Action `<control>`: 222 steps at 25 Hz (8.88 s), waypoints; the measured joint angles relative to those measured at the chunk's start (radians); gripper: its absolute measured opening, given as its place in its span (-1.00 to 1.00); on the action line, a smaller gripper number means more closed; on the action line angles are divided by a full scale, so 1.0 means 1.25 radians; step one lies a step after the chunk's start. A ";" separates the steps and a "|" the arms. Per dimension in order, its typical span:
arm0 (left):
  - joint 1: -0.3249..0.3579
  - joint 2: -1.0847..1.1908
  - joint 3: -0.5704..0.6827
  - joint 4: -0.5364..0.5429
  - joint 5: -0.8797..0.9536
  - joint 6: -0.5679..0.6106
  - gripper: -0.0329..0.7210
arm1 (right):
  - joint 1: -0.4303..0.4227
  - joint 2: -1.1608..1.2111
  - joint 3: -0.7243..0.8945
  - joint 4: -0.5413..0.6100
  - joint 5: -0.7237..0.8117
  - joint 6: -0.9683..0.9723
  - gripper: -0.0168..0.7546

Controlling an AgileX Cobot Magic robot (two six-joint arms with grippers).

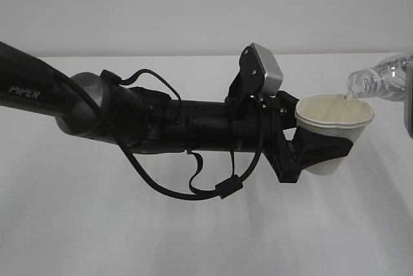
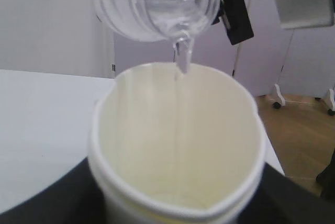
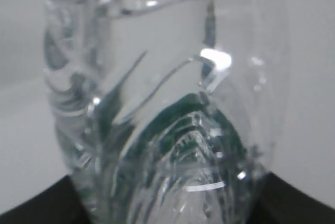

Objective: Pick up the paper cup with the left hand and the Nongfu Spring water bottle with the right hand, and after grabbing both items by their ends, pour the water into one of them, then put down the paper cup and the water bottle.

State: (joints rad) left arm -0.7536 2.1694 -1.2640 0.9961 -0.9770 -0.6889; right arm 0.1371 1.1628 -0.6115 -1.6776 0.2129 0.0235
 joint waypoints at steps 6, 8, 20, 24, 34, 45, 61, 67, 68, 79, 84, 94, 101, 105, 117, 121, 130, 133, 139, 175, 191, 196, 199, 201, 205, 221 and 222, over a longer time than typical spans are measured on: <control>0.000 0.000 0.000 0.003 0.000 0.000 0.27 | 0.000 0.000 0.000 -0.022 0.000 0.000 0.11; 0.000 0.000 0.000 0.003 0.000 0.000 0.27 | 0.000 0.000 0.000 -0.025 0.000 0.000 0.11; 0.000 0.000 0.000 0.009 0.000 0.000 0.27 | 0.000 0.000 0.000 -0.027 0.000 0.000 0.11; 0.000 0.000 0.000 0.009 0.000 0.000 0.27 | 0.000 0.000 0.000 -0.031 0.000 0.000 0.11; 0.000 0.000 0.000 0.009 0.001 0.000 0.27 | 0.000 0.000 0.000 -0.041 0.000 0.000 0.11; 0.000 0.000 0.000 0.009 0.003 0.000 0.27 | 0.000 0.000 0.000 -0.047 0.000 0.000 0.11; 0.000 0.000 0.000 0.011 0.003 0.000 0.27 | 0.000 0.000 0.000 -0.067 0.000 0.000 0.10; 0.000 0.000 0.000 0.011 0.003 0.000 0.27 | 0.000 0.000 0.000 -0.068 0.000 0.000 0.10; 0.000 0.000 0.000 0.011 0.003 0.000 0.27 | 0.000 0.000 0.000 -0.068 0.000 0.000 0.10; 0.000 0.000 0.000 0.011 0.003 0.000 0.27 | 0.000 0.000 0.000 -0.068 0.000 0.001 0.10; 0.000 0.000 0.000 0.011 0.003 -0.001 0.27 | 0.000 0.000 0.000 -0.069 0.000 0.001 0.10; 0.000 0.000 0.000 0.011 0.004 -0.001 0.27 | 0.000 0.000 0.000 -0.074 0.000 0.001 0.10; 0.000 0.000 0.000 0.012 0.004 -0.001 0.27 | 0.000 0.000 0.000 -0.084 0.000 0.001 0.10; 0.000 0.000 0.000 0.012 0.004 -0.003 0.27 | 0.000 0.000 0.000 -0.086 0.000 0.001 0.10; 0.000 0.000 0.000 0.018 0.004 -0.004 0.27 | 0.000 0.000 0.000 -0.090 0.000 0.002 0.10; 0.000 0.000 0.000 0.020 0.004 -0.009 0.27 | 0.000 0.000 0.000 -0.095 0.000 0.002 0.10; 0.000 0.000 0.000 0.022 0.009 -0.012 0.27 | 0.000 0.000 0.000 -0.099 0.000 0.002 0.10; 0.000 0.000 0.000 0.022 0.010 -0.012 0.27 | 0.000 0.000 0.000 -0.100 0.000 0.002 0.10; 0.000 0.000 0.000 0.022 0.010 -0.012 0.27 | 0.000 0.000 0.000 -0.100 0.000 0.002 0.10; 0.000 0.001 0.000 0.022 0.016 -0.014 0.27 | 0.000 0.000 0.000 -0.105 0.000 0.002 0.10; 0.000 0.001 0.000 0.022 0.016 -0.014 0.27 | 0.000 0.000 0.000 -0.105 -0.003 0.003 0.10; 0.000 0.001 0.000 0.023 0.016 -0.014 0.27 | 0.000 0.000 0.000 -0.106 -0.003 0.003 0.10; 0.000 0.001 0.000 0.023 0.016 -0.014 0.27 | 0.000 0.000 0.000 -0.106 -0.003 0.003 0.10; 0.000 0.001 0.000 0.023 0.016 -0.014 0.27 | 0.000 0.000 0.000 -0.106 -0.003 0.003 0.10; 0.000 0.001 0.000 0.023 0.016 -0.014 0.27 | 0.000 0.000 0.000 -0.106 -0.003 0.003 0.10; 0.000 0.001 0.000 0.025 0.016 -0.014 0.27 | 0.000 0.000 0.000 -0.106 -0.003 0.003 0.09; 0.000 0.001 0.000 0.025 0.016 -0.014 0.27 | 0.000 0.000 0.000 -0.106 -0.003 0.003 0.10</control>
State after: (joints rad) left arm -0.7536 2.1701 -1.2640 1.0274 -0.9576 -0.7060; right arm 0.1371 1.1628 -0.6115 -1.8105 0.2093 0.0267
